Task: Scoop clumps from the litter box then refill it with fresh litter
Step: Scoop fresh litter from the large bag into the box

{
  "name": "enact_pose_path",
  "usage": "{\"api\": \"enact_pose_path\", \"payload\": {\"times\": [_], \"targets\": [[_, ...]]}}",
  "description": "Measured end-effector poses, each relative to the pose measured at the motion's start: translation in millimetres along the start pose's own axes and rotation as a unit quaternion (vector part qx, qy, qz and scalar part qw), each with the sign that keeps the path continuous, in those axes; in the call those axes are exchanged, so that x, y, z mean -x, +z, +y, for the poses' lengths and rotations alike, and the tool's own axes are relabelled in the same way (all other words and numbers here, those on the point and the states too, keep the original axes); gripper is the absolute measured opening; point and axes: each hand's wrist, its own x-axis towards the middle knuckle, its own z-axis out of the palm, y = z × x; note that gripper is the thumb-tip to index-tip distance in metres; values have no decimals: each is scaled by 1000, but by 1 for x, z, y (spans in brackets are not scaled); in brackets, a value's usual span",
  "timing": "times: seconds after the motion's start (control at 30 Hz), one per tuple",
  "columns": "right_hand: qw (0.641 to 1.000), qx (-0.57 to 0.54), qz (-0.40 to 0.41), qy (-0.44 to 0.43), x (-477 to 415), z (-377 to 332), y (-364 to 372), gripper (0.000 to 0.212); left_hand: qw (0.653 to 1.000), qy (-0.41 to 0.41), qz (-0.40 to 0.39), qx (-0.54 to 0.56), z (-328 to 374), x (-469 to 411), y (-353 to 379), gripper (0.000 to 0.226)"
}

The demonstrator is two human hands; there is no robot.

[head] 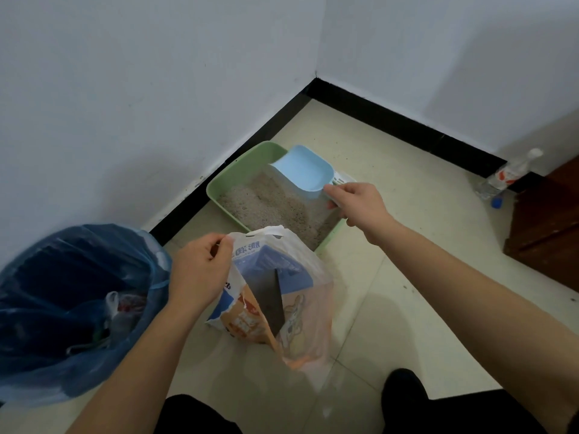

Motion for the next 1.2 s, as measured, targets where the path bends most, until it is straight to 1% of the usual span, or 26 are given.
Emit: {"api": "enact_pose_path", "payload": {"times": [0.1,0.17,0.27,0.33,0.4,0.43,0.47,0.53,0.57,0.6,0.67,0.73,0.77,0.8,0.87,0.9,0.93,1.0,1.03,1.07,1.1,1.17,1.2], "targets": [[997,-54,-36,-33,31,-25,-15,22,1000,3,1,20,1,-3,-2,27],[996,-40,-58,-61,48,-42,-25,20,999,-12,-2,40,-1,-7,-3,28],[988,65,-85,-113,69,-69,-43,16,999,-9,-20,41,-6,-10,-7,27],[965,168,-124,-159,86,-84,-56,12,999,11,-40,12,-6,-9,-11,26],[926,282,-165,-189,106,-92,-67,10,998,26,-55,-5,-6,-8,-16,24],[900,347,-181,-193,116,-93,-69,12,997,34,-62,-10,-6,-7,-19,24],[866,418,-193,-193,123,-92,-67,14,997,44,-68,-14,-7,-7,-21,24],[781,553,-204,-205,133,-82,-51,25,995,60,-82,-17,-8,-5,-23,24],[746,596,-210,-210,136,-73,-38,29,994,67,-88,-13,-8,-4,-23,24],[723,620,-219,-212,139,-62,-21,28,993,74,-92,-6,-7,-2,-23,23],[681,650,-249,-226,145,-40,18,18,991,90,-98,-1,-5,3,-20,20],[654,666,-290,-210,138,-18,58,24,989,98,-108,-6,-3,8,-19,19],[649,670,-315,-177,126,-4,79,32,988,102,-115,-8,-3,10,-18,18],[655,666,-333,-133,107,11,99,43,987,108,-120,-7,-3,12,-19,19],[695,631,-343,-36,74,32,131,59,986,117,-118,-9,-5,15,-20,20],[721,610,-328,-5,63,40,141,61,987,118,-113,-13,-6,15,-20,20],[733,600,-321,-4,55,50,147,60,987,115,-108,-20,-7,15,-21,21],[718,609,-334,-42,56,64,151,48,989,106,-97,-31,-10,16,-22,23],[719,611,-324,-66,58,68,151,39,990,100,-89,-32,-11,16,-22,23],[730,602,-316,-70,62,72,151,33,992,95,-81,-30,-12,16,-23,24],[724,607,-320,-73,64,77,150,31,993,91,-73,-26,-13,16,-23,24],[698,625,-340,-74,61,89,150,35,994,84,-65,-22,-13,16,-24,24],[700,622,-343,-72,59,96,151,38,994,84,-63,-21,-13,16,-24,24]]}}
